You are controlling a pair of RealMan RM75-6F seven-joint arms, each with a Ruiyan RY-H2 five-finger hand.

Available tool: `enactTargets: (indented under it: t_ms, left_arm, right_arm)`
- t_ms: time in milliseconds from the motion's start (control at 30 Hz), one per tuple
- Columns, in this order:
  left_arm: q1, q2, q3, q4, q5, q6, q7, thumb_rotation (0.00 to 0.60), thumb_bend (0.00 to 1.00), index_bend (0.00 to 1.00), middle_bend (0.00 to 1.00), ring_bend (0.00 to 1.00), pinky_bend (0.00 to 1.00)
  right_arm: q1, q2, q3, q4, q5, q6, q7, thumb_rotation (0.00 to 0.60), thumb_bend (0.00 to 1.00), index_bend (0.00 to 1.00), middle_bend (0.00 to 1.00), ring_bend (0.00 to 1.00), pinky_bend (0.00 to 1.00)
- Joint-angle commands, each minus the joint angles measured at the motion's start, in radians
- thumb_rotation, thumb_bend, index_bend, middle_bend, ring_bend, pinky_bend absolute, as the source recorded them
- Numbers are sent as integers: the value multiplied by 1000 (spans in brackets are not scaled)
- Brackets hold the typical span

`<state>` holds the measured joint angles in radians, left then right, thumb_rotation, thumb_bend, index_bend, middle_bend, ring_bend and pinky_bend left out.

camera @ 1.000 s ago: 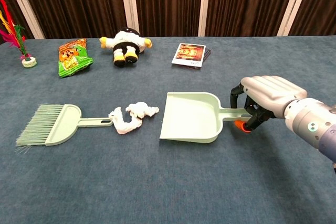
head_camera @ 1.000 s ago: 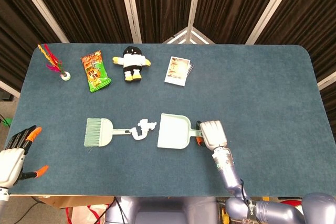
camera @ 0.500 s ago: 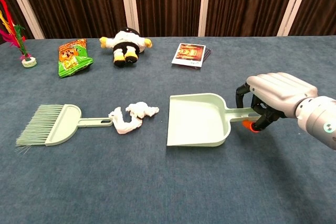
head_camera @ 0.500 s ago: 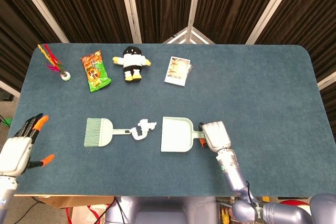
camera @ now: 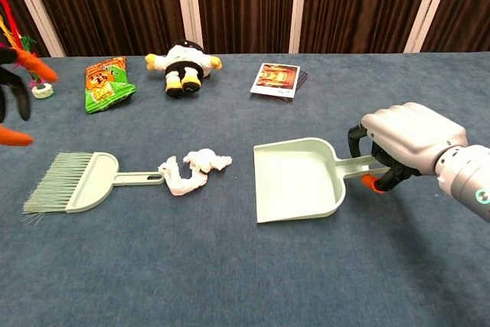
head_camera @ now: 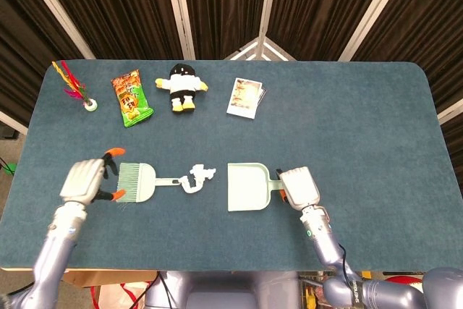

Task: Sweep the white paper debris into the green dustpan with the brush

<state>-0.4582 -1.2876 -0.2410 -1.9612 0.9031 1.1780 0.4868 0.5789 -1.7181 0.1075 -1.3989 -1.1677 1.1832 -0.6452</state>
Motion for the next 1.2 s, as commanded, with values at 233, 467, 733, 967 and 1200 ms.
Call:
enactTargets:
  t_ms: [233, 467, 733, 967, 1200]
  left_arm:
    - [-166, -170, -54, 92, -228, -24, 149, 600, 334, 448, 883, 897, 975]
    - [-262, -285, -57, 161, -399, -4, 236, 600, 378, 478, 933, 944, 1000]
    - [-321, -365, -50, 238, -493, 20, 282, 600, 391, 482, 935, 945, 1000]
    - [-336, -387, -23, 276, -518, 46, 309, 600, 391, 478, 934, 945, 1000]
    - [-330, -381, -9, 297, -505, 53, 299, 600, 391, 464, 932, 944, 1000]
  right_arm:
    - [-3, 5, 6, 4, -1, -7, 5, 600, 485, 873, 928, 978, 897]
    - [-9, 9, 6, -7, -3, -10, 6, 600, 485, 873, 928, 978, 897]
    - [-12, 9, 10, -13, 1, -15, 4, 600, 485, 873, 928, 978, 897]
    - [-16, 9, 10, -7, -1, -18, 10, 600, 485, 873, 928, 978, 897]
    - [-20, 1, 5, 1, -2, -22, 14, 600, 484, 873, 928, 978, 897]
